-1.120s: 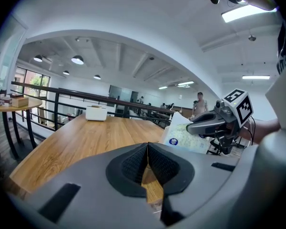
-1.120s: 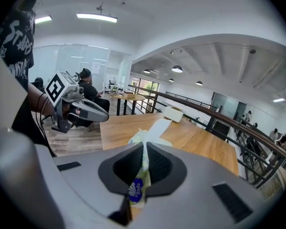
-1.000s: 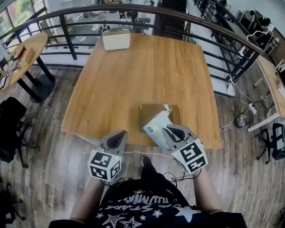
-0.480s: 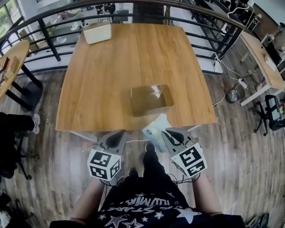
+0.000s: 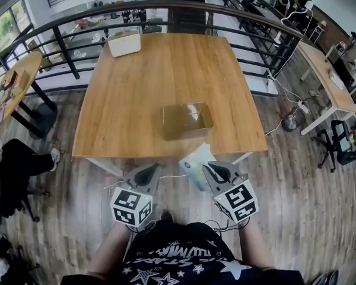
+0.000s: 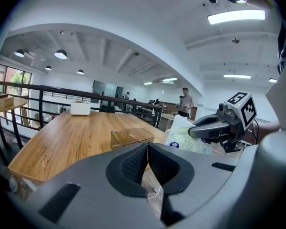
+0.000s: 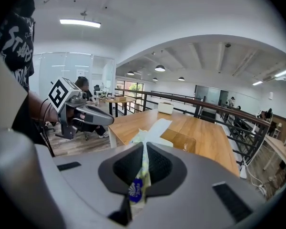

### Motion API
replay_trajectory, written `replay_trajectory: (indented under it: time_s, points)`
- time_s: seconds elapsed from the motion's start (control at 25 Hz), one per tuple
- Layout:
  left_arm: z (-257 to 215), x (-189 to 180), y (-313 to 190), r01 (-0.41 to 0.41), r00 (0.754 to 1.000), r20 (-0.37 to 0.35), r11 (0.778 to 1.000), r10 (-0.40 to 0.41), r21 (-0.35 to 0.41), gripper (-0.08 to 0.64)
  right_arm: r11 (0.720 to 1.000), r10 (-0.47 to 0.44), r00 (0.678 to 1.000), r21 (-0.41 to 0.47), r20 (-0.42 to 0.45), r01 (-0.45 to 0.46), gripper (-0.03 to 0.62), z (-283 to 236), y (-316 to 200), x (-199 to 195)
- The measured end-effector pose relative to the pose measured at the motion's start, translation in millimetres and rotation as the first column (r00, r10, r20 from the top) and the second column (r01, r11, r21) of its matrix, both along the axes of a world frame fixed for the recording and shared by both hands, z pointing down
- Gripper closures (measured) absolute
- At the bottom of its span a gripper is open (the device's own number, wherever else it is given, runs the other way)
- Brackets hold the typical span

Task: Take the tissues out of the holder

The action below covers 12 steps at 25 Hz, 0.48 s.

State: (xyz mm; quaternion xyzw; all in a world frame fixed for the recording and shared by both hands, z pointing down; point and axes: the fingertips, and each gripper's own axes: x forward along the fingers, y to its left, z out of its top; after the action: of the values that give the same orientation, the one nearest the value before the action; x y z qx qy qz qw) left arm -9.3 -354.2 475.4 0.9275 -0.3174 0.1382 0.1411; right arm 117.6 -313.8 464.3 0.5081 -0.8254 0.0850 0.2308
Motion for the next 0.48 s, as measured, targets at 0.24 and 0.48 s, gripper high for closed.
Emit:
replay_trajectory:
  time_s: [0.24, 0.48]
  points:
    - [1, 9, 51, 0.044, 0.999, 0.007, 0.999, -0.044, -0.002, 0.546, 0.999, -0.039, 0.999, 0.001, 0.021, 0.039, 0.571, 4, 51, 5]
    - [0, 38, 132, 0.042, 0.999, 0.016, 0.999, -0.042, 0.010, 0.546, 0.998, -0.065, 0.998, -0.012, 0.026, 0.065, 0.571, 13, 130, 21]
